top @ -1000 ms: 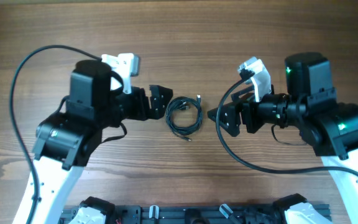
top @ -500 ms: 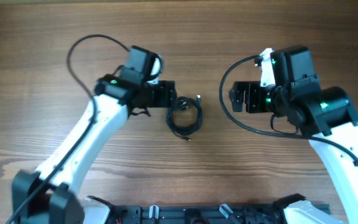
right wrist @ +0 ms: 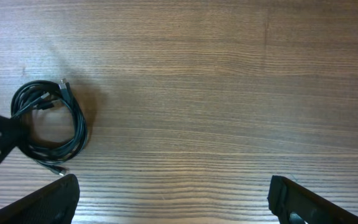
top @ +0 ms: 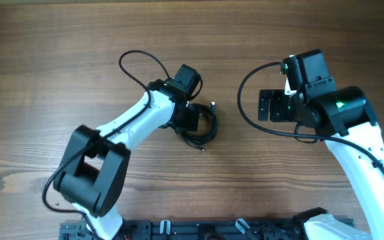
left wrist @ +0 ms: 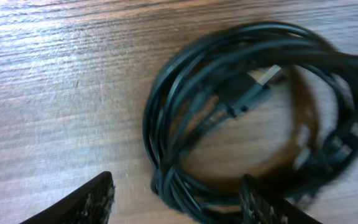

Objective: Untangle cables

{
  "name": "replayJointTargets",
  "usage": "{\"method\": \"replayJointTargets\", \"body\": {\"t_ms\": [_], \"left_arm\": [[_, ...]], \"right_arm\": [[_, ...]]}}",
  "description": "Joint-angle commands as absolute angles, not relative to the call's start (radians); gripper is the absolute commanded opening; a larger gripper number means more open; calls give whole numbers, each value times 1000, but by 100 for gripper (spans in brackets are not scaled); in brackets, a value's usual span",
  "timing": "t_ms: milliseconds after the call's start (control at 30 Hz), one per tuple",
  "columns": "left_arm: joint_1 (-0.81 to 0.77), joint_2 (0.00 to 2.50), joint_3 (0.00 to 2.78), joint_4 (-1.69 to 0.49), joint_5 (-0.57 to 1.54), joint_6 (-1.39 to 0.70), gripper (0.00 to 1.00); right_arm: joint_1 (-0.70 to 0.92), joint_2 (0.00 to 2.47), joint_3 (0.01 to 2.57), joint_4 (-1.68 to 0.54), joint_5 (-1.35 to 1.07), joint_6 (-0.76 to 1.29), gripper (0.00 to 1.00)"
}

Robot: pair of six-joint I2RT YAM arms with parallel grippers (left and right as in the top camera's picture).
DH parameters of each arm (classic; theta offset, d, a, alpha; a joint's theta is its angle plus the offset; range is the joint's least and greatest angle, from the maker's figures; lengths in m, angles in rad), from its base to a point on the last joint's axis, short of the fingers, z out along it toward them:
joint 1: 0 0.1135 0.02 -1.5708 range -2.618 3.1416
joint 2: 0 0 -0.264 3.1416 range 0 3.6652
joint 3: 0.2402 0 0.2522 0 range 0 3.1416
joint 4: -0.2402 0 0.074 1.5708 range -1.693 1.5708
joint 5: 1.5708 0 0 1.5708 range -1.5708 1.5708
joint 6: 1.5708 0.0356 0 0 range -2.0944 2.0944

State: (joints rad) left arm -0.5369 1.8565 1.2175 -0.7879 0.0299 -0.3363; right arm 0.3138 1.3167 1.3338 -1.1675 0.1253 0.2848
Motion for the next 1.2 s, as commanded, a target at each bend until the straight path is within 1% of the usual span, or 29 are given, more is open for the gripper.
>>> {"method": "replayJointTargets", "body": {"t_ms": [0, 100, 200, 400, 467, 533, 600, 633, 667, 700, 967, 1033, 1167], "left_arm": [[-542, 1884, 1208, -765, 2, -356, 65], [-543, 1887, 1208, -748, 2, -358, 57], [-542, 1901, 1208, -732, 2, -381, 51], [-543, 1906, 1208, -727, 2, -383, 49], [-543, 1912, 1208, -725, 2, -383, 46], [-542, 1913, 1208, -729, 2, -395, 36], [-542, 1912, 1208, -729, 2, -413, 19], [-542, 1913, 1208, -728, 2, -414, 14], [-542, 1912, 1208, -728, 2, -413, 6], [-542, 1913, 1208, -728, 2, -413, 4], [-542, 1895, 1208, -760, 2, -413, 4], [-542, 1851, 1208, -787, 2, -411, 4], [-542, 1682, 1212, -800, 2, -395, 4]], "right_arm": [[315, 1327, 1335, -1169, 150, 290, 100], [315, 1327, 1335, -1176, 149, 290, 100], [315, 1328, 1334, -1185, 150, 290, 100], [315, 1330, 1334, -1189, 150, 290, 100], [315, 1330, 1334, -1190, 150, 291, 100], [315, 1330, 1334, -1190, 150, 290, 100], [315, 1330, 1334, -1189, 150, 290, 100], [315, 1330, 1334, -1189, 150, 291, 100], [315, 1330, 1334, -1189, 150, 290, 100], [315, 1330, 1334, -1189, 150, 291, 100], [315, 1330, 1333, -1188, 150, 290, 100], [315, 1333, 1333, -1180, 150, 290, 100], [315, 1346, 1333, -1169, 146, 291, 100]]}}
